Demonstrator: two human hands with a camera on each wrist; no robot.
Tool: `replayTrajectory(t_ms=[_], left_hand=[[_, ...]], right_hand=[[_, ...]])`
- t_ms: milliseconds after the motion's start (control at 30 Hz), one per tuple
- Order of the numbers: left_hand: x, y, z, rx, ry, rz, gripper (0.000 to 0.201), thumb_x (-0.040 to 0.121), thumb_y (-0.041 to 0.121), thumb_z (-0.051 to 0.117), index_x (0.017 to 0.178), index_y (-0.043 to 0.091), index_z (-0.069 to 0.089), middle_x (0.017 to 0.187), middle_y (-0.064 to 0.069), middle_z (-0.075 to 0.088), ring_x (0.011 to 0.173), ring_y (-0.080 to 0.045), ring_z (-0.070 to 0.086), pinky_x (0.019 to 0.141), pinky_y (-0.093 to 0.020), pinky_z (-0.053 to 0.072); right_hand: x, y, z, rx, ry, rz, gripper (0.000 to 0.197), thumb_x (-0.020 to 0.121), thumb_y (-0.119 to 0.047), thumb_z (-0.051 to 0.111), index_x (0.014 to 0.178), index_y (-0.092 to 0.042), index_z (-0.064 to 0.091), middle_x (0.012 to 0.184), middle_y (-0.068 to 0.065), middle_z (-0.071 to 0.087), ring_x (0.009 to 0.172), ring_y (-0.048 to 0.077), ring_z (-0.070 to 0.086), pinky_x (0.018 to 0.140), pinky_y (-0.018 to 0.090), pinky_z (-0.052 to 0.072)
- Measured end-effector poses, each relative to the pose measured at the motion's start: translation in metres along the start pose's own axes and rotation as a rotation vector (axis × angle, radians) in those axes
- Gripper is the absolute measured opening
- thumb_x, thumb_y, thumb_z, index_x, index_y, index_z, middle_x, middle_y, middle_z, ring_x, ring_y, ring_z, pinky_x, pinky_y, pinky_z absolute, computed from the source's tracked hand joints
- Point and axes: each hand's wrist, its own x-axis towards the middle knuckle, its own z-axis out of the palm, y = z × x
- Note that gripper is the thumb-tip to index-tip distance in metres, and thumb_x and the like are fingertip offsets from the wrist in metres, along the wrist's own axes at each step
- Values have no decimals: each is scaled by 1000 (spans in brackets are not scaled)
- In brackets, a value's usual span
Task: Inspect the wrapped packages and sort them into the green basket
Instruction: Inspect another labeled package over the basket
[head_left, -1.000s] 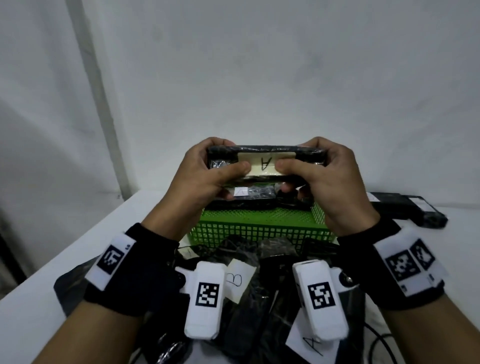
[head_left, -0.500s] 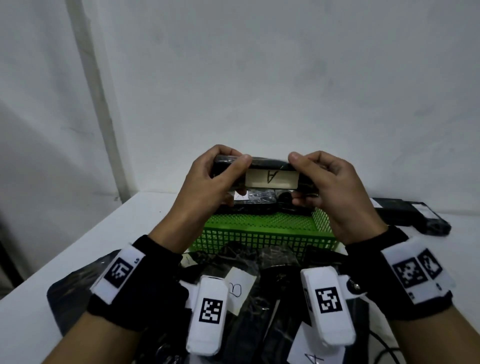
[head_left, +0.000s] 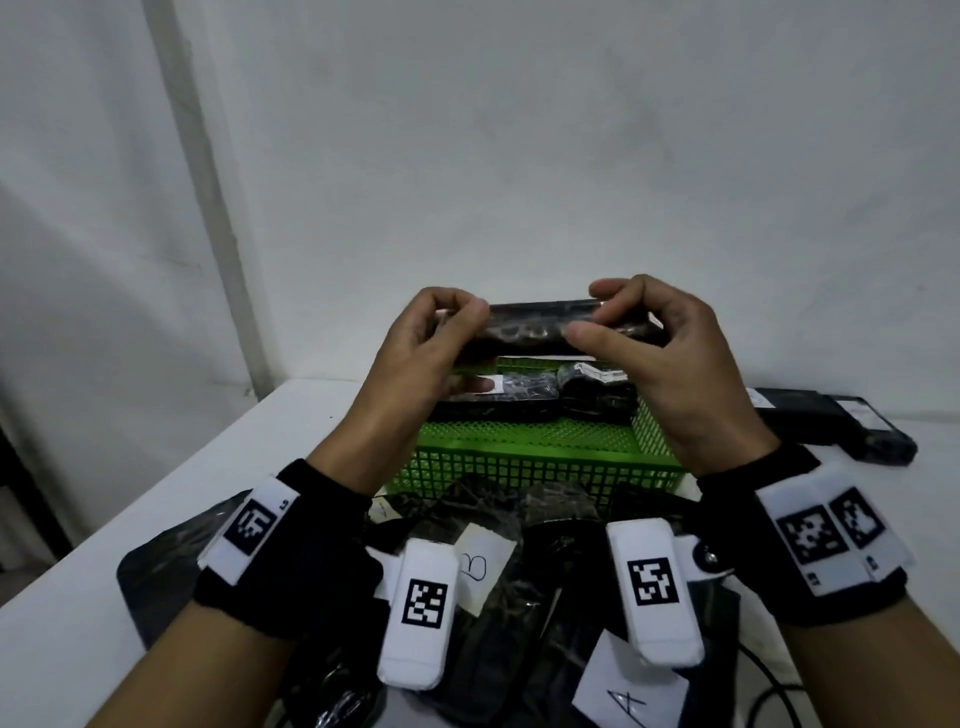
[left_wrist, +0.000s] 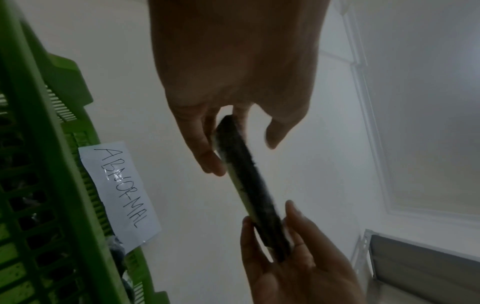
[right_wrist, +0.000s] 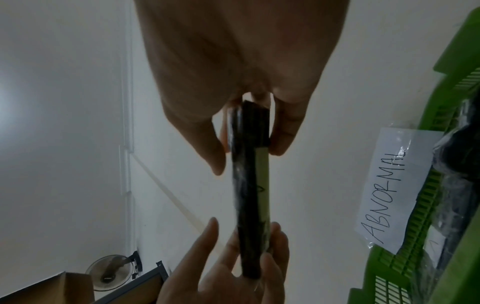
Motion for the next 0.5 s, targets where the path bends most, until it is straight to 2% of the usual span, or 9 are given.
replayTrajectory(t_ms=[67,100,167,233,300,400,467,500], left_hand=[[1,-2,-1,-29,13,-19,28,94,13,64,120,12,53,111,-14,61,84,-13,71,73,-28,58],[1,-3,-2,-32,21,-15,36,92,7,66,124,12,52,112,-16,60,83,-14,72,74,-28,59],[1,-4,-2,-10,22,11,42,88,-1,68,124,13,53,111,-14,60,83,-14,72,74,-28,59],[1,-5,-2,33,11,33,41,85,-5,70,118,16,57,104,-8,62,80,-11,70,71,-27,59],[1,-8,-2,76,7,33,39,83,-6,71,111,19,59,99,-3,62,78,-11,67,67,-27,59],[0,-11,4,140,3,28,36,83,-7,70,104,21,60,99,-2,62,77,-14,64,58,-24,55],[0,-12,6,170,8,61,35,84,-9,68,103,19,59,96,-1,62,73,-12,61,53,-22,51],[0,-13,6,173,16,76,35,84,-8,68,104,20,60,96,1,62,74,-12,61,54,-23,53]], right_hand=[[-1,0,-1,-37,4,-15,19,78,-24,82,75,-30,65,117,-7,68,112,7,64,97,39,53],[-2,1,0,-50,14,-36,19,80,-21,81,86,-29,65,118,-6,68,113,7,64,98,41,53],[-2,4,0,-50,37,-33,40,81,-19,81,112,-32,60,119,-5,68,114,11,64,94,40,55],[-2,6,-2,-7,6,55,52,79,-13,83,121,-32,59,115,-1,71,109,14,68,89,36,59],[0,7,-4,-21,-52,129,46,75,-6,84,112,-27,68,103,2,75,96,15,73,87,36,60],[1,7,-5,-17,-32,137,32,69,1,85,89,-22,75,83,-3,77,79,12,73,77,33,60],[2,9,-4,-19,-15,90,31,68,4,85,82,-22,75,78,-5,77,76,11,74,75,31,60],[2,10,-2,-25,-15,64,31,69,4,85,81,-23,74,78,-6,76,77,11,74,75,30,60]])
